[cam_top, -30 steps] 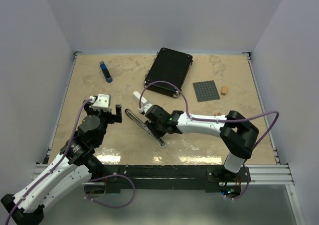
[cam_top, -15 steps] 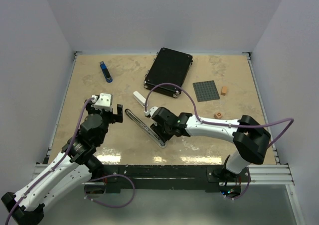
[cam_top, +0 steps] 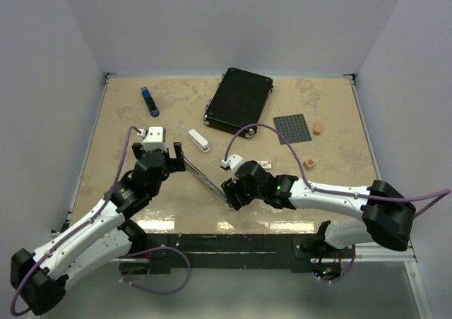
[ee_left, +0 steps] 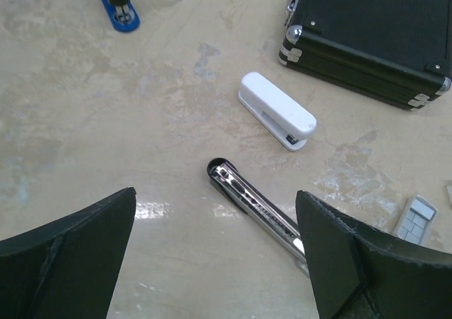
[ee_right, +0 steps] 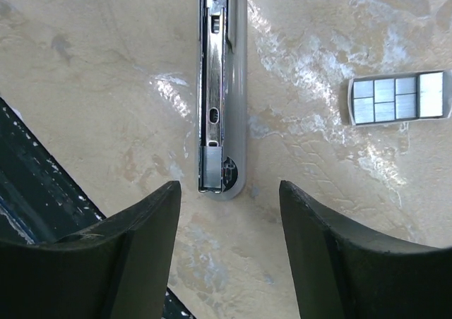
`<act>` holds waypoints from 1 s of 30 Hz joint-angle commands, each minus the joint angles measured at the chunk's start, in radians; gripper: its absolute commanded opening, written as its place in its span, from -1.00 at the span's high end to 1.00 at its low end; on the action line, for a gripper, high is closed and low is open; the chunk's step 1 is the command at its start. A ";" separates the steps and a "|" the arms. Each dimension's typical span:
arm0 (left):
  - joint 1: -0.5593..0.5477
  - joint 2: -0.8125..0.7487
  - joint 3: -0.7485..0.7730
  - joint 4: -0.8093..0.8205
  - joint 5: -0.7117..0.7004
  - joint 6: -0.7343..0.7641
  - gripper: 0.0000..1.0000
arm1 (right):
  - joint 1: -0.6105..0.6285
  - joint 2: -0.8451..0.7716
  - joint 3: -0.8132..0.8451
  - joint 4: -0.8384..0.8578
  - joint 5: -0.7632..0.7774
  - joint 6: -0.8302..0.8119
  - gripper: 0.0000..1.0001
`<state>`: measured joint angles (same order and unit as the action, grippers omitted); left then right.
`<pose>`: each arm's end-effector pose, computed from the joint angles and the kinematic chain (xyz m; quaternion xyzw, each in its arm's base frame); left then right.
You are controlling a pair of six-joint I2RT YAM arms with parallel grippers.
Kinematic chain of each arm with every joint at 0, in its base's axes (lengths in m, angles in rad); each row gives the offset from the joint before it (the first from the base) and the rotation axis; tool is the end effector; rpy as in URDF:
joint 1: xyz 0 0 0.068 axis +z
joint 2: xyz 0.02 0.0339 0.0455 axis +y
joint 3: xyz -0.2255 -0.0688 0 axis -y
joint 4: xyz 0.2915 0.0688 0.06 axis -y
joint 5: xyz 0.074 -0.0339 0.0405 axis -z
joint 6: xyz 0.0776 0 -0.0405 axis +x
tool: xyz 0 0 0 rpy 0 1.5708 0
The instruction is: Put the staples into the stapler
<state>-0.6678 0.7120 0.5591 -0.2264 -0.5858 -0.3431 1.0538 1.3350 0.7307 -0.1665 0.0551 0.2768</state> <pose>0.2428 -0.1368 0.2244 -0.0318 0.8082 -0.0510 0.5858 0.1767 0.3021 0.1110 -0.3388 0.8562 0.2203 0.3219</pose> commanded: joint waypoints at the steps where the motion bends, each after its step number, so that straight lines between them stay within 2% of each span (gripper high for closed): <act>1: 0.008 0.082 -0.030 0.027 0.007 -0.255 -1.00 | 0.008 -0.025 -0.057 0.157 -0.027 0.042 -0.23; 8: 0.031 0.248 -0.047 0.094 0.033 -0.405 -1.00 | 0.018 -0.008 -0.082 0.208 -0.038 0.064 -0.10; 13: 0.088 0.412 -0.041 0.153 0.104 -0.471 -0.99 | 0.031 0.013 -0.083 0.211 -0.032 0.081 -0.04; 19: 0.134 0.569 -0.019 0.266 0.170 -0.491 -0.99 | 0.048 0.047 -0.083 0.209 -0.015 0.102 0.00; 25: 0.142 0.647 -0.004 0.326 0.184 -0.502 -0.99 | 0.052 0.081 -0.079 0.206 0.012 0.116 0.05; 30: 0.146 0.713 0.019 0.345 0.190 -0.502 -0.98 | 0.055 0.104 -0.080 0.211 0.023 0.124 0.21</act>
<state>-0.5308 1.3823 0.5308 0.0471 -0.4061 -0.8204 1.1015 1.4277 0.6483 0.0151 0.0433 0.3809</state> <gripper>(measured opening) 0.994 0.423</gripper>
